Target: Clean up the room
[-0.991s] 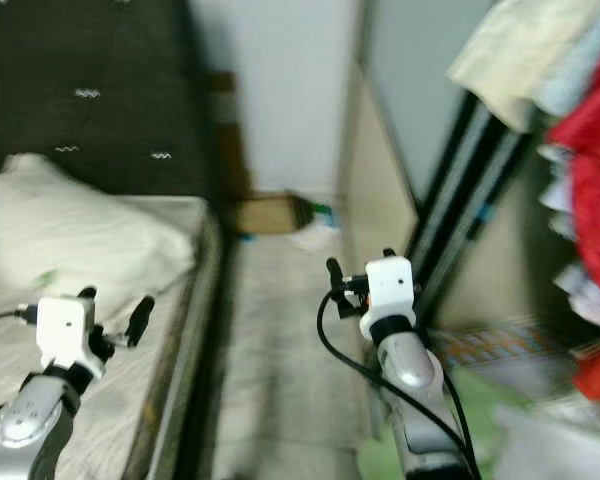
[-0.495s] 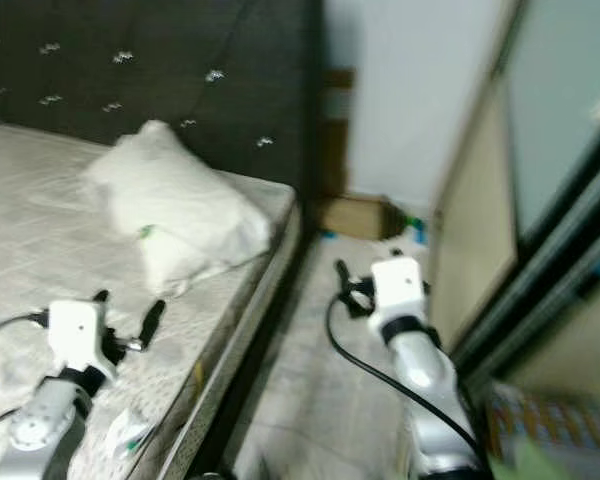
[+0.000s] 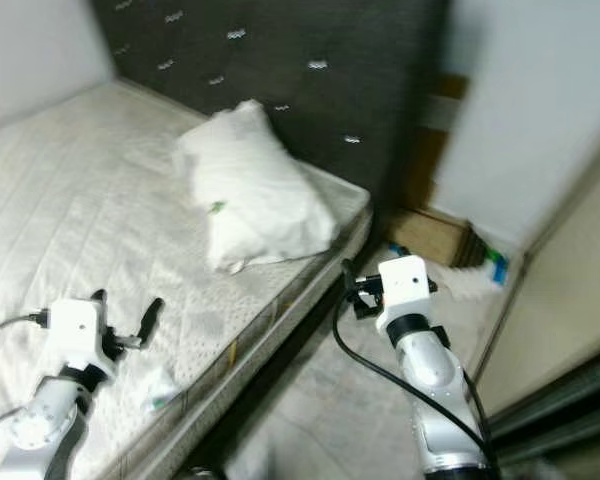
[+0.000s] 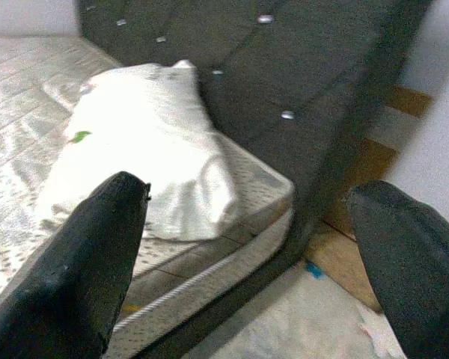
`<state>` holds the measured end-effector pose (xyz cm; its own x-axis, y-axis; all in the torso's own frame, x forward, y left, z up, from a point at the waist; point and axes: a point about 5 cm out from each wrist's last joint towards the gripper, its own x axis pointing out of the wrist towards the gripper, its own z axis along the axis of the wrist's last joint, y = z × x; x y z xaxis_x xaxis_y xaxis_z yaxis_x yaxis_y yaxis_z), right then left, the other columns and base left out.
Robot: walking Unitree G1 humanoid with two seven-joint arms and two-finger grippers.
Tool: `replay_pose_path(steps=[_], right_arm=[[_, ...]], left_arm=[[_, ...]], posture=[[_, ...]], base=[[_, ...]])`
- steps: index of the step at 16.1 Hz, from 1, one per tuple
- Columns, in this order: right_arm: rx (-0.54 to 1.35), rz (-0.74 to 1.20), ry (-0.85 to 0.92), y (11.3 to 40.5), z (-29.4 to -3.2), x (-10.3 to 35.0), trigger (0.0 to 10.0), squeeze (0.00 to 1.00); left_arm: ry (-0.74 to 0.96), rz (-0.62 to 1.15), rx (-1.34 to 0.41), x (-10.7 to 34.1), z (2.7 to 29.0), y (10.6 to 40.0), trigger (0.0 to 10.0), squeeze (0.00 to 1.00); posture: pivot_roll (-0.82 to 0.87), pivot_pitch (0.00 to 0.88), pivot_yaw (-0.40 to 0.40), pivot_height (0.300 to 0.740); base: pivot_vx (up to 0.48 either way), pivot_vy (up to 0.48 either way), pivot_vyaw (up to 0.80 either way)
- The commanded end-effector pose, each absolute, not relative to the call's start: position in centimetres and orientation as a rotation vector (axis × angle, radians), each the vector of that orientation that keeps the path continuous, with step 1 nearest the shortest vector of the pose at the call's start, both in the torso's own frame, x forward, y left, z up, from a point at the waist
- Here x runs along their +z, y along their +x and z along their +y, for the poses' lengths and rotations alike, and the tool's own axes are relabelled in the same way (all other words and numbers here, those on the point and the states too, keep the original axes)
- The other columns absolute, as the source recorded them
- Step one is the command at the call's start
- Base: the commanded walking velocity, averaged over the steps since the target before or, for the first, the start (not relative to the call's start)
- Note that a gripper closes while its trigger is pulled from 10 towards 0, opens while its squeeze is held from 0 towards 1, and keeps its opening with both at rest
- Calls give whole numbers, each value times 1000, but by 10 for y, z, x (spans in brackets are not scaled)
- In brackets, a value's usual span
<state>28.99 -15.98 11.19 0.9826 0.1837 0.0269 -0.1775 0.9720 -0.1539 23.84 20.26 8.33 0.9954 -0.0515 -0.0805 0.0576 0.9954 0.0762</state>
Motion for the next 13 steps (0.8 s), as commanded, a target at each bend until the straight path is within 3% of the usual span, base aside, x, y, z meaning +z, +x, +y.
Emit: replay_pose_path(steps=[1,13], right_arm=[[201,-42,-145,289,-155,112,10000,0],[229,-40,-136,290,-151,110,10000,0]], left_arm=[[86,78,-44,83,205,238,10000,0],[12,94,-101,81,207,240,10000,0]], posture=[[70,94,-43,740],[77,81,-42,740]], base=[[0,0,800],[0,0,800]])
